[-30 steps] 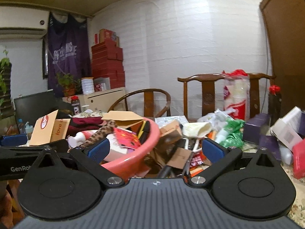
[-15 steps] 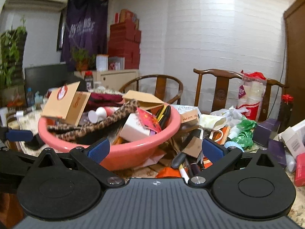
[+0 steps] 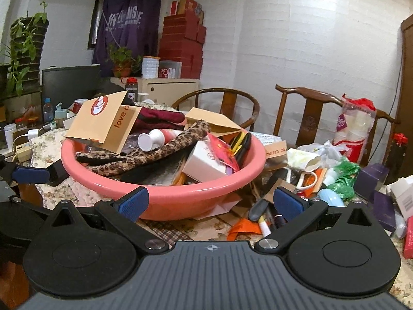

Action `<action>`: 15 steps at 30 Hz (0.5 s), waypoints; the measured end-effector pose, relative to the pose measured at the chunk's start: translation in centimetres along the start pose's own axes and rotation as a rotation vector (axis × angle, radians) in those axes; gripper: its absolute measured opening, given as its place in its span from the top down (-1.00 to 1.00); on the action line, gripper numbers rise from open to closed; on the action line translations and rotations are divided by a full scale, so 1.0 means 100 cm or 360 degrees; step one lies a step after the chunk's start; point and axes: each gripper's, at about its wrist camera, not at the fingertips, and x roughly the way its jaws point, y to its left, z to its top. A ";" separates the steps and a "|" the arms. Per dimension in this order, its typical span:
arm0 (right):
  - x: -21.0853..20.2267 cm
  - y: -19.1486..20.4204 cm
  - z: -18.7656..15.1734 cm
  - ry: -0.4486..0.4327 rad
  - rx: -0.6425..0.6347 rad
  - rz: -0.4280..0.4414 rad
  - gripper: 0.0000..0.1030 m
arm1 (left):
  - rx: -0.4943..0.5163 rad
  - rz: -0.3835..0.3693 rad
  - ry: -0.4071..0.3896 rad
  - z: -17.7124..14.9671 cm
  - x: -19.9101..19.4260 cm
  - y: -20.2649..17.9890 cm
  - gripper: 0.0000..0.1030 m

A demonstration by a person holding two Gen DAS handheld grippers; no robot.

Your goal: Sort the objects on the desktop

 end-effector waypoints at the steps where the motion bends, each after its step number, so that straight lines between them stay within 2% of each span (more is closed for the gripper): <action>1: 0.001 0.000 0.000 0.0003 0.0006 0.0003 -0.99 | -0.0006 0.0004 -0.0001 0.000 0.000 0.001 -1.00; 15: 0.002 0.001 0.004 -0.0023 0.0061 0.0022 -0.99 | -0.0111 0.0062 0.0019 0.003 0.004 0.009 -1.00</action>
